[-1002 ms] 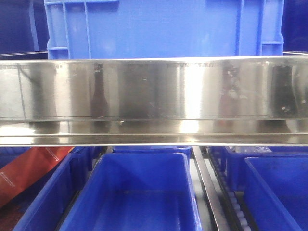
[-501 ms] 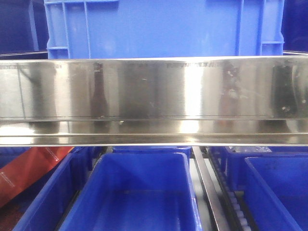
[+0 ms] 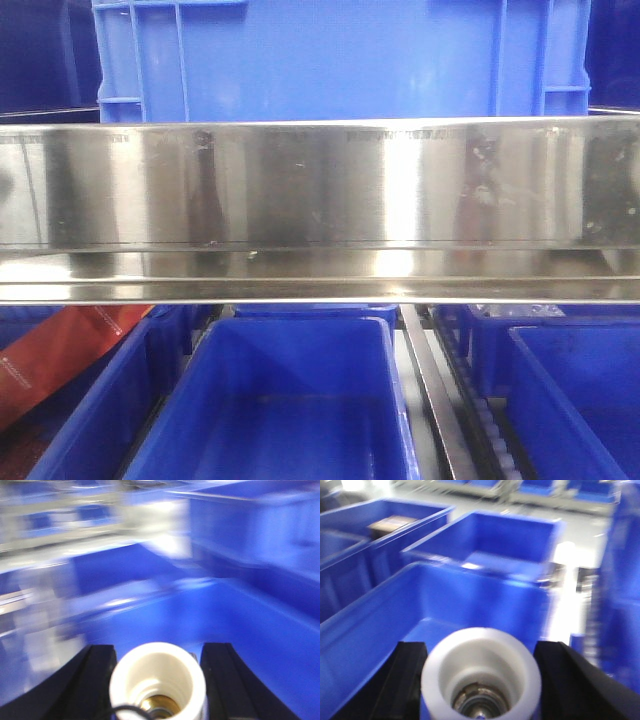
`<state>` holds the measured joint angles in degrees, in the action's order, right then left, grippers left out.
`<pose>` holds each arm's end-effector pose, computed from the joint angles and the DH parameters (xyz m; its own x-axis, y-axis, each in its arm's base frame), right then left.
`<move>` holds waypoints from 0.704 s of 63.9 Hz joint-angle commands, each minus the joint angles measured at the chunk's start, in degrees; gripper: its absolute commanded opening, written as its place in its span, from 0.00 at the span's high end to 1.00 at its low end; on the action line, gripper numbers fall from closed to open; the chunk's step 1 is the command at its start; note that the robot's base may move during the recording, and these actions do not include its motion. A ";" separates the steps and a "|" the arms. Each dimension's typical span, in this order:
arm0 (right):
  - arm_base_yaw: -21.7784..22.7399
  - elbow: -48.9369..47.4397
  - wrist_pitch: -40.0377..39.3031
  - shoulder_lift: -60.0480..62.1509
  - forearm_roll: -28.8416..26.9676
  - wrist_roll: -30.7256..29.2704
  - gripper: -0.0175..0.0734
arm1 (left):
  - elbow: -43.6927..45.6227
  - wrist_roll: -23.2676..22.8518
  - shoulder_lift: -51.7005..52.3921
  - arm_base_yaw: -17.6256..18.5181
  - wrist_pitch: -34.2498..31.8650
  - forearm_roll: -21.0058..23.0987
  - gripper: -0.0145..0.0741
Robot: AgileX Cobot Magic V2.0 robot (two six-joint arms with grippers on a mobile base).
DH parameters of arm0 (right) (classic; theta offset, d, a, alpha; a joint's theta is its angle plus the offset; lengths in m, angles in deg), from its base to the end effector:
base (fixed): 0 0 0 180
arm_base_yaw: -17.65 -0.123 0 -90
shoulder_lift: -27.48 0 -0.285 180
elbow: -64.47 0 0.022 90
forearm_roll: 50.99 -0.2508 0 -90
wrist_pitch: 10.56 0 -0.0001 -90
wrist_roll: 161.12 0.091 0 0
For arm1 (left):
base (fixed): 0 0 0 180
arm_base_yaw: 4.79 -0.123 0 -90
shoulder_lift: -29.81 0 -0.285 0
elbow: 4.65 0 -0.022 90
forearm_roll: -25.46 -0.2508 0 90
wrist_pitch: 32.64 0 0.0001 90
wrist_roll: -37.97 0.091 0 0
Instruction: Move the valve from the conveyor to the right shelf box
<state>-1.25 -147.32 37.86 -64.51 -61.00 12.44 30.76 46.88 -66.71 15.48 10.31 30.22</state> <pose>0.2822 0.1091 0.5233 -0.2971 -0.0973 -0.9499 -0.4368 0.8985 0.0446 0.3073 -0.1190 0.5246 -0.1878 0.1699 -0.9674 0.4170 0.9056 0.0781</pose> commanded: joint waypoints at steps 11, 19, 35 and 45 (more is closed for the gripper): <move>-1.90 -1.52 -3.03 -8.81 -1.28 -0.53 0.99 | 2.41 0.13 -10.83 4.11 -0.18 0.77 0.96; -1.90 -1.52 -2.16 -13.04 -2.06 -0.53 0.99 | 2.41 0.13 -14.85 4.00 1.06 0.77 0.96; -1.90 -1.52 0.88 -18.93 -3.33 -0.53 0.98 | 2.41 0.00 -19.73 4.00 3.05 2.50 0.93; -1.90 -1.52 1.84 -19.76 -3.48 -0.53 0.74 | 2.41 0.00 -19.85 4.00 3.45 3.17 0.61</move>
<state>-3.12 -147.83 41.48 -85.16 -64.06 12.23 32.27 46.88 -87.62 19.31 15.16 32.29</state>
